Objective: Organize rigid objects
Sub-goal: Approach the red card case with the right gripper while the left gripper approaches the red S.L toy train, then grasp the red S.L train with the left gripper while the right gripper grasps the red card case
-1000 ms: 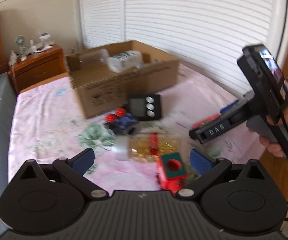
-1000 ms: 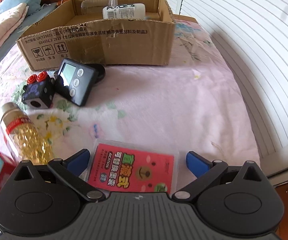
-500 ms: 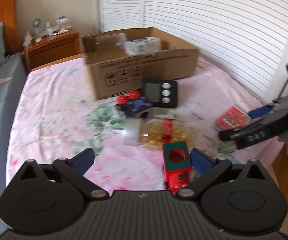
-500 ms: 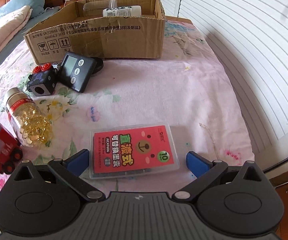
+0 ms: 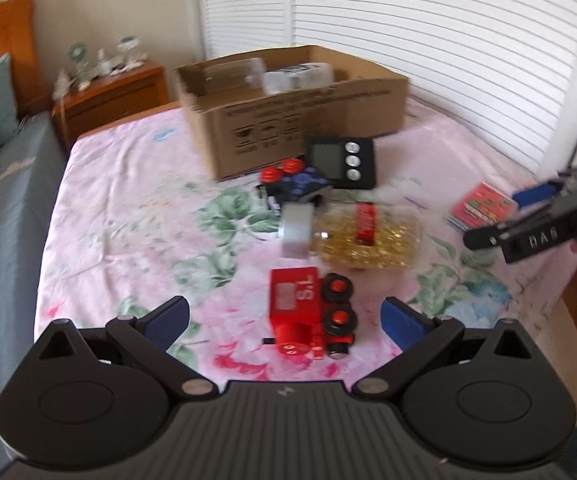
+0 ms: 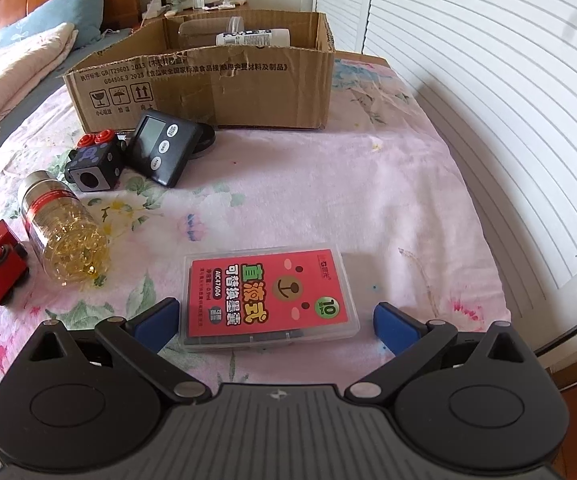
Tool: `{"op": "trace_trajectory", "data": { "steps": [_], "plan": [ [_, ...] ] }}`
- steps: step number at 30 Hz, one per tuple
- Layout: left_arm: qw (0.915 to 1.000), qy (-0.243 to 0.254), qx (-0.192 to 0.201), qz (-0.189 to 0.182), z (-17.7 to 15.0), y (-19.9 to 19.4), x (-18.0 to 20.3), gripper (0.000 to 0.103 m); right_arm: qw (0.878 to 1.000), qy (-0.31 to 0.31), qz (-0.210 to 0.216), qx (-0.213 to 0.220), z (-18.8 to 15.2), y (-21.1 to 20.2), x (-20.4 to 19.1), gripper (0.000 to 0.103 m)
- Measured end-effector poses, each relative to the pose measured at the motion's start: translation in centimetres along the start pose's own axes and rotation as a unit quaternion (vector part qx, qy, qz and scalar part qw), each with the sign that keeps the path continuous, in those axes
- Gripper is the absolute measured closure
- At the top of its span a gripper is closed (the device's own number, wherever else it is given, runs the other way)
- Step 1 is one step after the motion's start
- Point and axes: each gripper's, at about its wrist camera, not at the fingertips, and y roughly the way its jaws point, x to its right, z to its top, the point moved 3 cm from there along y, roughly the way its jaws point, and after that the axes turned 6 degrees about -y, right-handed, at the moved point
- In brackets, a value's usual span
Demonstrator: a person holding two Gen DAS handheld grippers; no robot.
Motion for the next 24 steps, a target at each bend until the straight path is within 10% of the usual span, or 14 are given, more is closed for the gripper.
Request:
{"op": "trace_trajectory", "data": {
  "steps": [13,24],
  "plan": [
    [0.9996,-0.003,-0.016,-0.025,-0.5,1.8,0.6,0.043,1.000,-0.010,0.007,0.024,-0.2,0.0,0.1,0.000],
    [0.9991,-0.010,-0.020,-0.035,-0.3,2.3,0.6,0.046,0.999,-0.033,0.025,0.028,0.2,0.2,-0.5,0.000]
  ]
}}
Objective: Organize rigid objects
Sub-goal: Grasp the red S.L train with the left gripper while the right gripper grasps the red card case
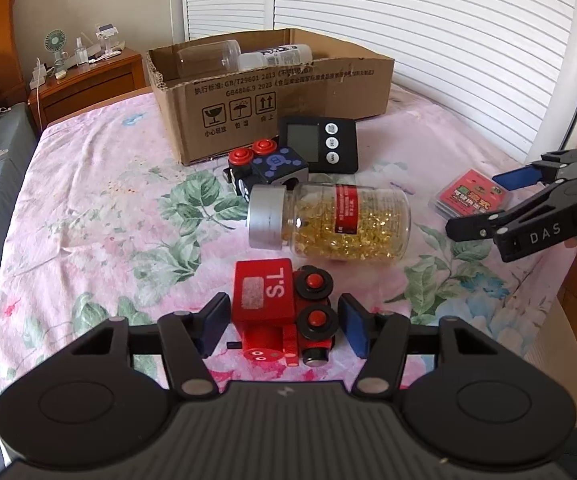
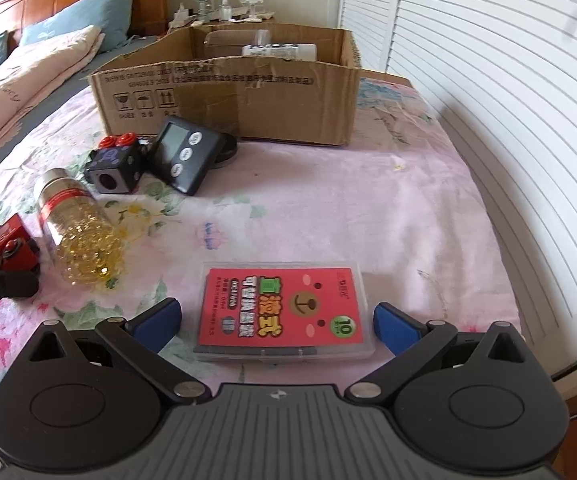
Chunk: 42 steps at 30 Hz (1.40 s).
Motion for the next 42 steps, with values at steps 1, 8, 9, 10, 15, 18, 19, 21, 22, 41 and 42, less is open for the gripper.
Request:
{"op": "trace_trajectory", "data": {
  "steps": [1,8,9,10,15,18,19,21,22,41,42],
  "plan": [
    [1.0000,0.000,0.000,-0.001,0.0,0.0,0.0,0.046,1.000,-0.005,0.004,0.000,0.0,0.0,-0.2,0.000],
    [1.0000,0.000,0.000,-0.001,0.2,0.3,-0.1,0.045,1.000,-0.022,0.019,0.010,0.0,0.1,-0.1,0.000],
    [1.0000,0.000,0.001,-0.001,0.2,0.3,-0.1,0.045,0.999,-0.024,0.020,0.010,0.0,0.1,-0.1,0.000],
    [1.0000,0.001,0.001,-0.001,0.2,0.3,-0.1,0.045,0.999,-0.025,0.021,0.010,0.1,0.1,-0.1,0.000],
    [1.0000,0.000,0.000,-0.001,0.2,0.2,-0.1,0.045,1.000,-0.022,0.018,0.007,0.2,0.2,-0.1,0.000],
    [1.0000,0.000,-0.001,0.000,0.3,0.2,-0.1,0.045,1.000,-0.024,0.016,0.003,0.3,0.2,-0.3,0.000],
    [1.0000,0.000,-0.001,-0.001,0.3,0.2,-0.1,0.045,1.000,-0.026,0.016,0.003,0.3,0.1,-0.3,0.002],
    [1.0000,0.001,-0.001,-0.001,0.3,0.2,-0.1,0.045,0.999,-0.030,0.023,0.004,0.3,-0.1,-0.5,0.007],
    [1.0000,0.000,-0.002,-0.001,0.3,0.2,-0.1,0.045,0.999,-0.032,0.025,0.004,0.4,-0.2,-0.5,0.010],
    [0.9998,-0.001,-0.022,-0.004,0.8,0.1,-0.1,0.054,0.998,-0.060,0.027,-0.016,1.0,-0.3,-1.2,0.011],
    [0.9997,0.000,-0.023,-0.005,0.8,0.0,-0.1,0.054,0.997,-0.064,0.028,-0.017,1.0,-0.3,-1.3,0.011]
  ]
}}
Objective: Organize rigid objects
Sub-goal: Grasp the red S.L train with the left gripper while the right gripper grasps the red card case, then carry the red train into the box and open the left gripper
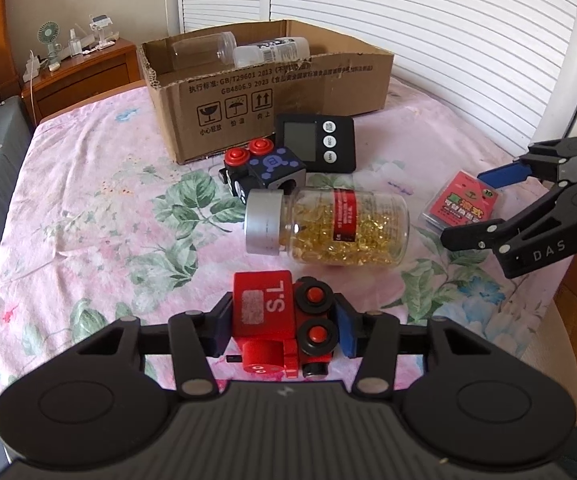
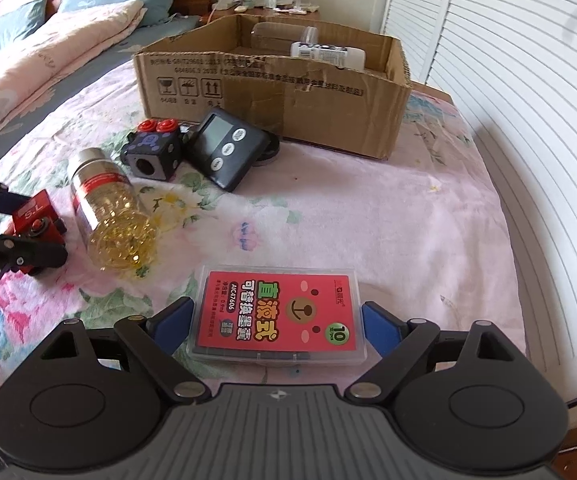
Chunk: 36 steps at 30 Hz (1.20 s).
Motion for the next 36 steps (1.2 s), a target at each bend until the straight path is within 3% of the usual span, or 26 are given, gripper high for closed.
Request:
{"op": "trace_trajectory", "data": {
  "steps": [19,29,36],
  "plan": [
    [0.9990,0.025,-0.036,-0.010,1.0,-2.8,0.1,0.055,0.999,-0.025,0.015,0.014,1.5,-2.4,1.0,0.011],
    [0.9989,0.045,0.012,-0.006,6.9,-4.5,0.2,0.055,0.999,-0.021,0.025,0.030,3.0,-3.4,2.7,0.011],
    [0.9971,0.056,0.050,0.004,12.6,-3.2,-0.3,0.055,0.999,-0.023,0.021,0.037,4.1,-3.7,3.8,0.011]
  ]
}}
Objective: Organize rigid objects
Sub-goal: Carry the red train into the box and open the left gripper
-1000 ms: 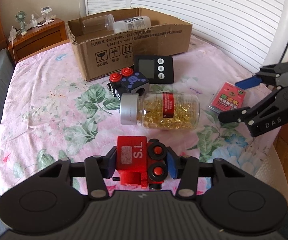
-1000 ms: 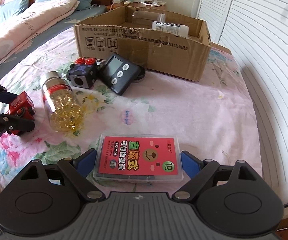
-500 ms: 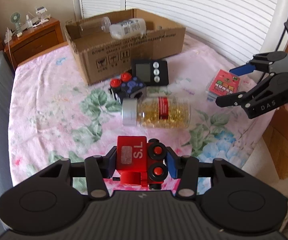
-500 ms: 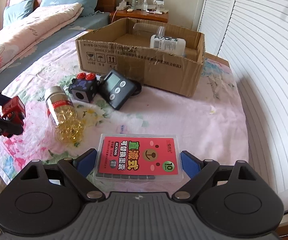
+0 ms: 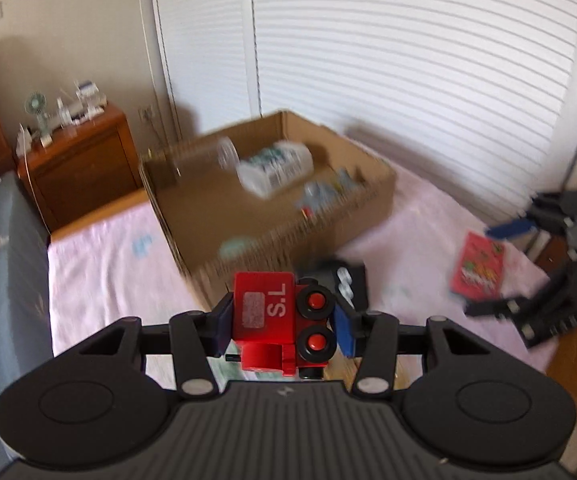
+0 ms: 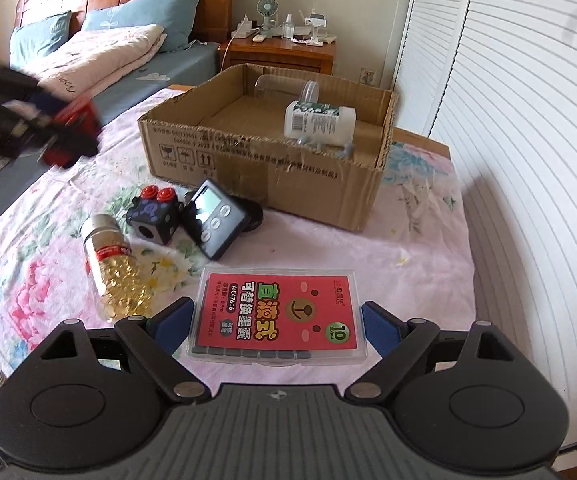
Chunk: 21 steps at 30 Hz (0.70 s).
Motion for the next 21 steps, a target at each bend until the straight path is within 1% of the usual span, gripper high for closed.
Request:
{"op": "trace_trajectory", "data": {
  "steps": [3,7,13,15,16,17,19,21],
  "plan": [
    [0.9999,0.007,0.014,0.006,2.3,1.4,-0.5,0.055,1.000,0.000,-0.004,0.002,0.3,-0.1,0.4,0.011],
    [0.9998,0.013,0.011,0.011,4.8,4.0,-1.4,0.055,1.000,0.002,-0.007,0.004,0.8,-0.1,0.8,0.011],
    [0.9995,0.009,0.005,0.029,7.1,7.5,-2.8,0.055,1.000,0.003,-0.015,0.002,1.3,0.0,1.1,0.011],
    [0.9992,0.001,0.015,0.038,7.7,8.6,-3.4,0.053,1.000,0.003,-0.017,0.002,1.4,-0.1,1.2,0.011],
    [0.9986,-0.004,0.021,0.049,7.9,9.0,-3.8,0.044,1.000,0.003,-0.019,0.002,1.4,-0.1,1.3,0.011],
    [0.9980,-0.007,0.024,0.059,8.1,9.4,-4.1,0.029,1.000,0.004,-0.020,0.001,1.5,0.0,1.3,0.011],
    [0.9963,-0.014,0.035,0.077,8.0,9.8,-4.7,0.020,1.000,0.005,-0.021,0.001,1.6,0.0,1.3,0.011],
    [0.9968,-0.022,0.027,0.072,7.5,9.7,-4.9,0.018,1.000,0.003,-0.021,0.000,1.7,0.0,1.1,0.011]
  ]
}}
